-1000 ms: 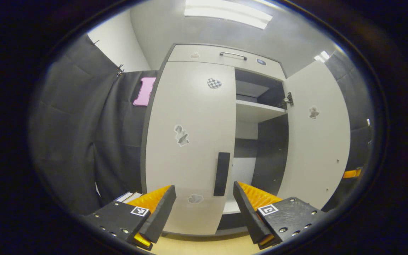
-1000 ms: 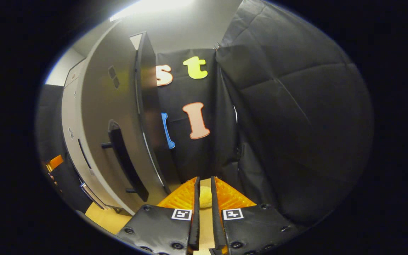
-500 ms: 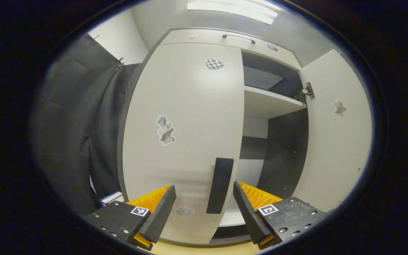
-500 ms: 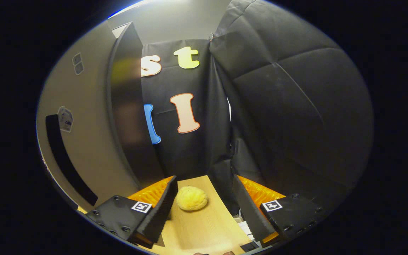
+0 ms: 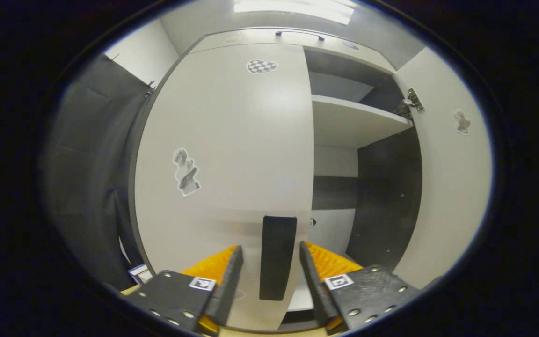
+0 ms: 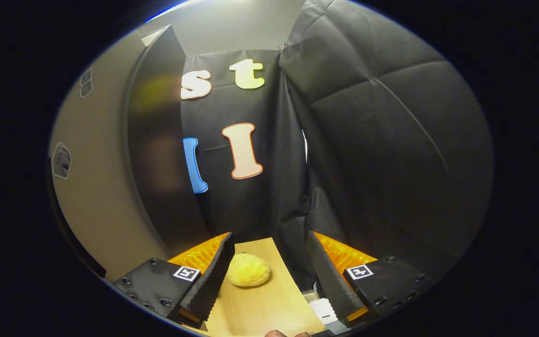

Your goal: Open the right door of the double-door shoe cabinet with the right hand, and open the left door with the left hand.

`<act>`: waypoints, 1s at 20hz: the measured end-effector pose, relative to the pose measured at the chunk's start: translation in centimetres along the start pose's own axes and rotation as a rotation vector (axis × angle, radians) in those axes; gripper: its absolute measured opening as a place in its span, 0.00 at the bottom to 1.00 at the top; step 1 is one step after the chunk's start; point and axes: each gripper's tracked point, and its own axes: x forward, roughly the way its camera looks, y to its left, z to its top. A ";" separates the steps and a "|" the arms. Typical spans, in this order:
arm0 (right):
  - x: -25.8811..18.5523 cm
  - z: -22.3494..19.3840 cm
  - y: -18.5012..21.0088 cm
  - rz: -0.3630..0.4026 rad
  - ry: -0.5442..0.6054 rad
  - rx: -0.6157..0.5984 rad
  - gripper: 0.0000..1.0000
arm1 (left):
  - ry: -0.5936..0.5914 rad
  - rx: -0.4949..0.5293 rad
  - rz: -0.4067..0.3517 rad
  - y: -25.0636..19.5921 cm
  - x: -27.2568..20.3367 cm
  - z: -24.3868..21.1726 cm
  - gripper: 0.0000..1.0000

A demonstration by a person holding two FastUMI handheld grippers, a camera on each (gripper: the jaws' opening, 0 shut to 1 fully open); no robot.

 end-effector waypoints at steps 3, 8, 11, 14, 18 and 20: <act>1.1 0.0 -0.4 -0.004 0.009 0.015 0.92 | 0.010 -0.001 -0.007 -0.6 0.5 -0.1 0.60; 2.5 -0.3 -0.8 -0.007 0.031 0.051 0.93 | 0.033 -0.049 -0.008 -0.8 0.4 -0.8 0.49; 3.3 0.0 -0.8 -0.002 0.020 0.072 0.98 | 0.035 -0.032 -0.002 -0.8 0.8 -0.9 0.31; 3.3 -0.1 -0.6 0.010 0.024 0.094 0.98 | 0.042 -0.010 0.013 -0.7 0.8 -1.2 0.26; 3.6 0.1 -0.3 0.020 0.022 0.104 0.98 | 0.039 -0.006 0.014 -0.7 0.7 -1.2 0.12; 3.5 0.3 -0.3 0.026 0.015 0.104 0.95 | 0.045 -0.014 0.006 -0.7 0.6 -1.4 0.12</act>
